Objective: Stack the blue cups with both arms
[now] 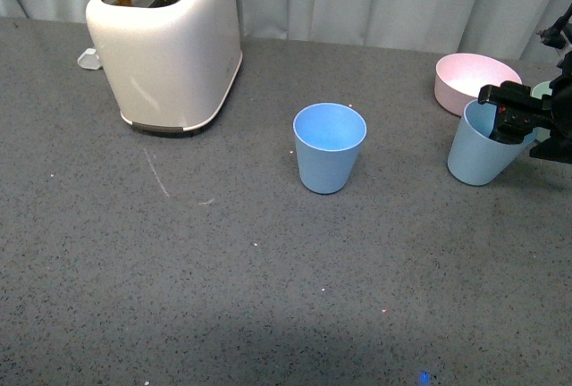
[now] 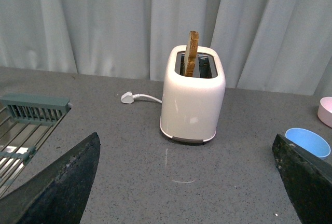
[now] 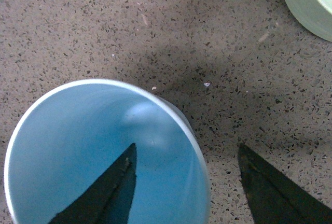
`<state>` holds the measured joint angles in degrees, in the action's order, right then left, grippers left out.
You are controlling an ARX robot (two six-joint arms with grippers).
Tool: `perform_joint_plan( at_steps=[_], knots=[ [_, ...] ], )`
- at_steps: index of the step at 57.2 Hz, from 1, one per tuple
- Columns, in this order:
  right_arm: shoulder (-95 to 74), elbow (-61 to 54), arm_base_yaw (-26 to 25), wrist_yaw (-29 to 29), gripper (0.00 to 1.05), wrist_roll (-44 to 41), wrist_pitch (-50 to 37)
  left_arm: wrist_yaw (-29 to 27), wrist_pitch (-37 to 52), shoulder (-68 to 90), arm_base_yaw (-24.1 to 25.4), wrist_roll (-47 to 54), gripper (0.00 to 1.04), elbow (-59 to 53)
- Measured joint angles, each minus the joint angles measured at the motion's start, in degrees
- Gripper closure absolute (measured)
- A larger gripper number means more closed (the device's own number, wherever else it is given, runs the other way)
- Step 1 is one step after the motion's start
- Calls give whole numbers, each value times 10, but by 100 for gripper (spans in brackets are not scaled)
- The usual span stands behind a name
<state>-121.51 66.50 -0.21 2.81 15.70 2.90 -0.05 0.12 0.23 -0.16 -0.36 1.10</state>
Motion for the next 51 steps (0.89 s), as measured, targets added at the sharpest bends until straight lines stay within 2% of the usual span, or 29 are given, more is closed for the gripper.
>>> perform_joint_plan(
  at_steps=[4,15,25,33,46,51],
  knots=[
    [0,2,0,0,64,0,1,0,0,0,0,0,7,0],
    [4,4,-1,17,104,6,10,0,0,0,0,0,7,0],
    [53,1,12,75,104,25,27,0,0,0,0,0,7,0],
    [123,22,69,117,104,30,54,0,0,0,0,0,7,0],
    [124,51,150,119,104,26,93,0,0,0,0,0,7,0],
    [113,58,164,113,104,27,105,0,0,0,0,0,7,0]
  ],
)
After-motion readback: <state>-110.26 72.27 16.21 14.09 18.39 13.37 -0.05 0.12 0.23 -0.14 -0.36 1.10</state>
